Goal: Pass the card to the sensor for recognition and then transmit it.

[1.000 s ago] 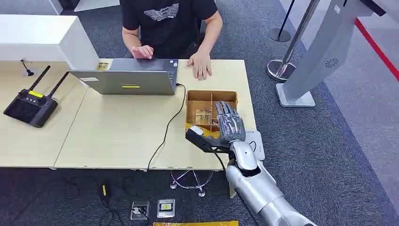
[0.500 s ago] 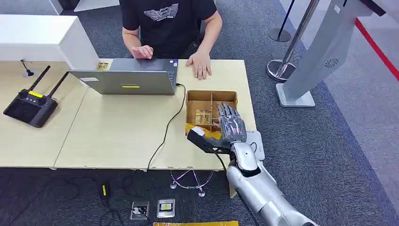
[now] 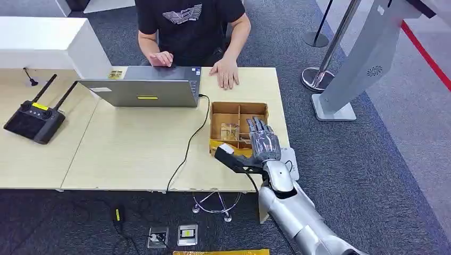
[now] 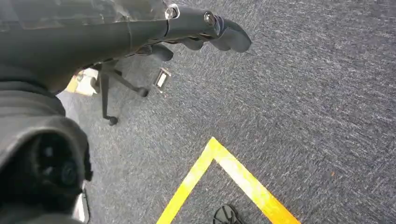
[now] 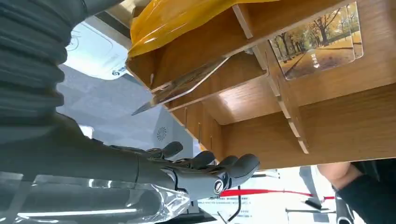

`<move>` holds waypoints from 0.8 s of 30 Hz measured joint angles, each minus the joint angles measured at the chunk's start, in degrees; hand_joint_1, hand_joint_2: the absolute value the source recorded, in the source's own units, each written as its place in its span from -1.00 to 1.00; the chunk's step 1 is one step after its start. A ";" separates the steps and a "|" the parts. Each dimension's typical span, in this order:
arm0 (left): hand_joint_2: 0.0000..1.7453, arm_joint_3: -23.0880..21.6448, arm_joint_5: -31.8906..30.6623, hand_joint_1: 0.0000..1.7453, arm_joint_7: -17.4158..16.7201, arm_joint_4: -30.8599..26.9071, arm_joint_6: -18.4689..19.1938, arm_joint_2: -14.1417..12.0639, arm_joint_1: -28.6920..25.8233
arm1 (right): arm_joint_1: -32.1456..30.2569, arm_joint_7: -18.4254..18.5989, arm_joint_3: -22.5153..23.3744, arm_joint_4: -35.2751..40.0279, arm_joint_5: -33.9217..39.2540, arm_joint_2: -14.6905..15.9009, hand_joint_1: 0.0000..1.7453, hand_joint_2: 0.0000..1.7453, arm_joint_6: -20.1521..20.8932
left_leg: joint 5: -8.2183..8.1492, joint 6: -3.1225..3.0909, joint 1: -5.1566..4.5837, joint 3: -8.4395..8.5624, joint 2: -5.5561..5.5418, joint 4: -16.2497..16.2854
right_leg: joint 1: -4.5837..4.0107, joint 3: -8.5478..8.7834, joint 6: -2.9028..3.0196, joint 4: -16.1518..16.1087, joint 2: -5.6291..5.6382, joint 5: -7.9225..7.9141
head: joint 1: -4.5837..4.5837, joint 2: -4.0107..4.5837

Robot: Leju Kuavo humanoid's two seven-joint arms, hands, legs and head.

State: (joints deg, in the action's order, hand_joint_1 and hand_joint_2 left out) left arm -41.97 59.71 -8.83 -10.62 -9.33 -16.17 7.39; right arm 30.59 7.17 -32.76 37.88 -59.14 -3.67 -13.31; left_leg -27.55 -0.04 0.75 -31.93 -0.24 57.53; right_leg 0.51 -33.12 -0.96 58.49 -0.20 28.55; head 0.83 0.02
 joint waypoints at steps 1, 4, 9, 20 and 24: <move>-1.00 0.00 -0.07 -1.00 0.06 0.00 0.15 0.00 0.00 | -0.01 0.00 0.04 -0.04 0.02 0.04 -1.00 1.00 0.00 | 0.00 0.00 0.00 0.00 0.00 0.00 | 0.00 0.00 0.00 0.00 0.00 0.00 | 0.02 0.00; -1.00 -0.11 -0.13 -1.00 0.24 0.00 0.50 -0.13 0.00 | 0.00 0.13 0.09 -0.04 0.00 0.20 -1.00 1.00 0.00 | 0.00 0.00 0.00 0.00 0.00 0.00 | 0.00 0.00 0.00 0.00 0.01 0.00 | 0.02 0.00; -1.00 -0.72 -0.15 -1.00 0.26 0.00 0.81 -0.33 0.00 | 0.00 0.20 0.13 -0.07 0.09 0.46 -1.00 1.00 -0.07 | 0.00 0.00 0.00 0.00 0.00 0.00 | 0.00 0.00 0.00 0.00 0.01 0.00 | 0.00 0.00; -1.00 -1.05 -0.30 -1.00 0.26 0.00 1.05 -0.59 0.00 | 0.00 0.18 0.15 -0.07 0.28 0.83 1.00 1.00 0.02 | 0.00 0.00 0.00 0.01 0.00 0.00 | 0.00 0.00 0.00 0.00 0.01 0.00 | 0.00 0.00; -1.00 -1.07 -0.35 -1.00 0.26 0.00 1.44 -0.79 0.00 | -0.01 0.17 0.15 -0.07 0.31 1.05 1.00 1.00 0.20 | 0.00 0.00 0.00 0.00 0.00 0.00 | 0.00 0.00 0.00 0.00 0.01 0.00 | 0.02 0.00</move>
State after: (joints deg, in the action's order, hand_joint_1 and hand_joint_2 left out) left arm -43.04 59.36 -8.57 -10.62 -7.89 -16.96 7.38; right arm 30.58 7.34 -32.61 37.81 -58.84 -2.62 -13.11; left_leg -27.55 -0.04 0.75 -31.93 -0.23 57.54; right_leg 0.51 -33.12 -0.96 58.49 -0.19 28.55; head 0.85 0.02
